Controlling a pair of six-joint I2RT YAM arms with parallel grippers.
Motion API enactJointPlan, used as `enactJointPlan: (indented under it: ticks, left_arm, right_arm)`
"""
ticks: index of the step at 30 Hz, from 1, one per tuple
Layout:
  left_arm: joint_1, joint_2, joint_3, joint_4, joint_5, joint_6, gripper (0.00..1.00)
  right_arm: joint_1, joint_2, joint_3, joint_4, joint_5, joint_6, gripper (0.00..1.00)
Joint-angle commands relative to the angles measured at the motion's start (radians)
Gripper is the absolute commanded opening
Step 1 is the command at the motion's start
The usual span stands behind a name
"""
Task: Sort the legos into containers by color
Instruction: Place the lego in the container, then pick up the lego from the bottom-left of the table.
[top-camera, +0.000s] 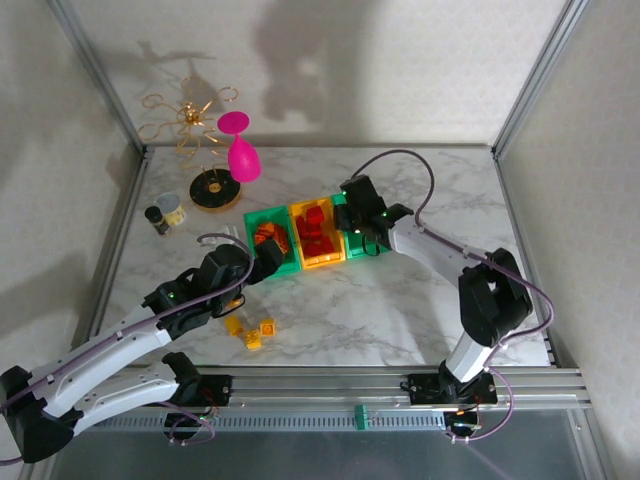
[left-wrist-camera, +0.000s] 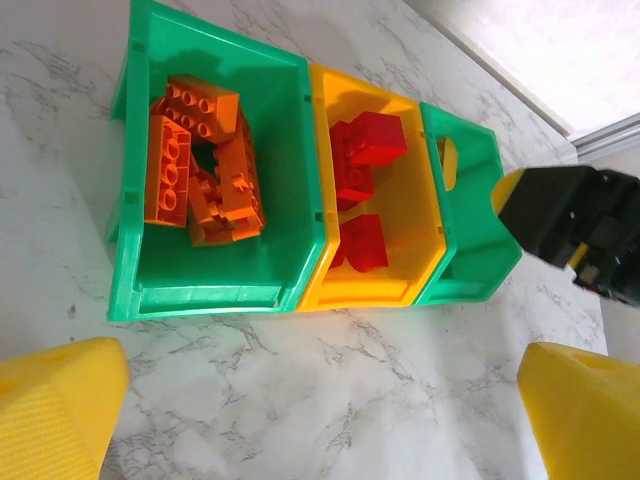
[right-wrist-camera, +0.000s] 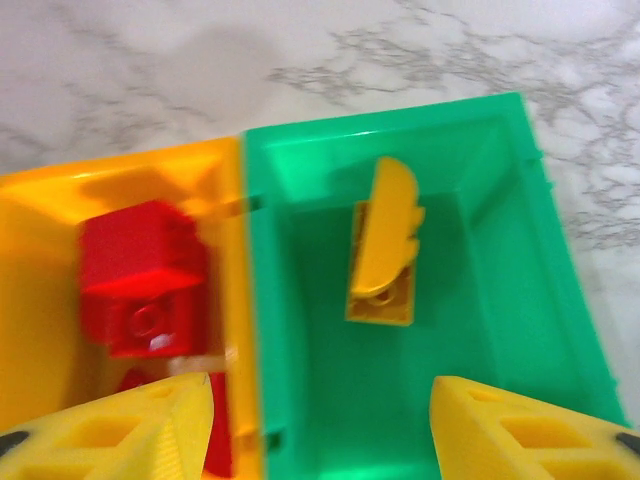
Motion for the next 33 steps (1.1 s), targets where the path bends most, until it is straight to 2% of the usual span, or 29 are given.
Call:
enactJointPlan:
  ticks: [1,7,16,24,33]
  left_arm:
    - [0.016,-0.031,0.018,-0.041,-0.044,0.005,1.0]
    - [0.023,-0.089,0.021,-0.139,-0.096,-0.019,1.0]
    - [0.029,-0.199,0.028,-0.302,-0.171,-0.082,1.0]
    - [0.033,-0.261,0.082,-0.45,-0.233,-0.154,1.0]
    - [0.033,-0.32,0.087,-0.512,-0.27,-0.202,1.0]
  right_arm:
    - [0.073,-0.063,-0.044,-0.04,0.039,0.029,0.61]
    - [0.244,-0.095,-0.102,-0.016,0.029,0.082,0.68]
    - [0.469,0.031,-0.078,0.116,-0.028,0.129,0.75]
    - [0.556,0.211,0.041,0.206,-0.121,0.096,0.78]
    - [0.601,0.372,0.169,0.2,-0.098,0.091,0.74]
